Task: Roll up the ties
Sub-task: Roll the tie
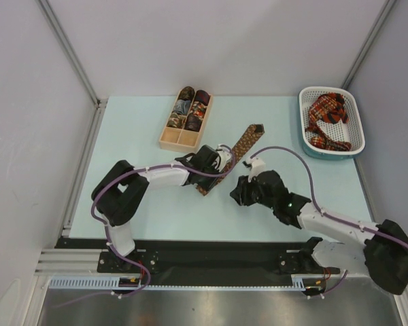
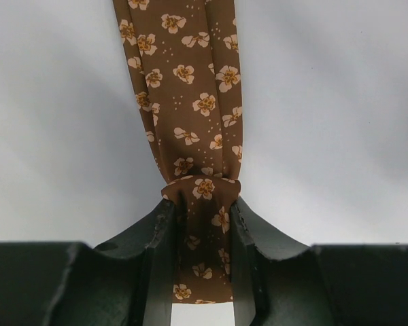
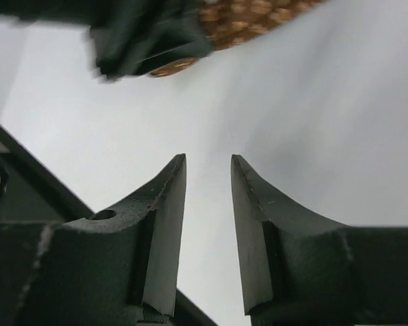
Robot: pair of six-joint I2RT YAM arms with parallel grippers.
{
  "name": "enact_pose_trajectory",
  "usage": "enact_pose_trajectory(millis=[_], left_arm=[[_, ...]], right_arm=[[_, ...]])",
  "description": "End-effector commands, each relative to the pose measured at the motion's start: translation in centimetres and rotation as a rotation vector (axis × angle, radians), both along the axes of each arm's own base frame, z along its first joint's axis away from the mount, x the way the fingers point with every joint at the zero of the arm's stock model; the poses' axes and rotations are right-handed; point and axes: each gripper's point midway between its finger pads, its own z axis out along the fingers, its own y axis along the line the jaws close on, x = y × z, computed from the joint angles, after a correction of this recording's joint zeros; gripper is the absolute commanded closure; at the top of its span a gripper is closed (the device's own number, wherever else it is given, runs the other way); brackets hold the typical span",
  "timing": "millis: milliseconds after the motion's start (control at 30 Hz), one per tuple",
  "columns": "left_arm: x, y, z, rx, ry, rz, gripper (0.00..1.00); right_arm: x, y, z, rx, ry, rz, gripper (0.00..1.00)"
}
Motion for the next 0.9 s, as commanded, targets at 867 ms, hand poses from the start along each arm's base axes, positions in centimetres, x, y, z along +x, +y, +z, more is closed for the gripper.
enact_pose_trajectory(millis=[867], left_arm=[[-3.2, 1.7, -2.3, 0.137, 0.284, 0.058, 0.72]], right_arm=[[-3.1, 14.7, -0.2, -1.005, -0.654, 0.177, 0.44]])
